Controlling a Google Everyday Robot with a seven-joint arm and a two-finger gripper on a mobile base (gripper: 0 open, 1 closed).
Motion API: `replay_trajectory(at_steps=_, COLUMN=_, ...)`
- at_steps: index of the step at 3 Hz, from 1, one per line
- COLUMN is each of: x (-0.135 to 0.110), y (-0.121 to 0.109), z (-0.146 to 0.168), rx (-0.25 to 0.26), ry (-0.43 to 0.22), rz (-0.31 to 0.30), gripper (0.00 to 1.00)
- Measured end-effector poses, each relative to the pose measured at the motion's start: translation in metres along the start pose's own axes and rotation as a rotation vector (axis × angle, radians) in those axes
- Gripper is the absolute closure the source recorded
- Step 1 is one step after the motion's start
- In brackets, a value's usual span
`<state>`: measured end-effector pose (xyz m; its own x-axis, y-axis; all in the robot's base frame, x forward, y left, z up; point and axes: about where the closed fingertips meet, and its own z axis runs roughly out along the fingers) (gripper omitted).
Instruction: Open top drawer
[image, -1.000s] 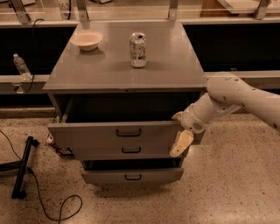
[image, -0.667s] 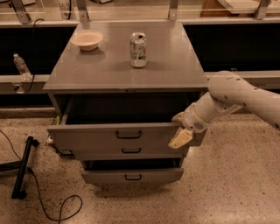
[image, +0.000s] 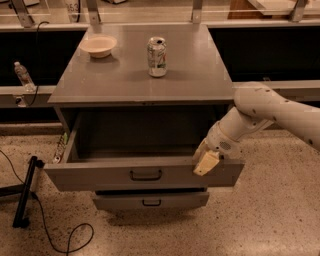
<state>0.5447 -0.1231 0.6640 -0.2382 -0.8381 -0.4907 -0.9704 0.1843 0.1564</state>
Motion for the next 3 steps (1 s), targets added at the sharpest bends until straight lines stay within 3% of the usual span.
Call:
replay_trajectory(at_steps=1, x=0.001, y=0.002, z=-0.003, rx=-0.003, ry=0.004, rz=0.008, gripper=0.85)
replay_trajectory(at_steps=3, x=-0.004, y=0.001, z=-0.018, rx=0.024, ry=0.007, rz=-0.009, gripper=0.39)
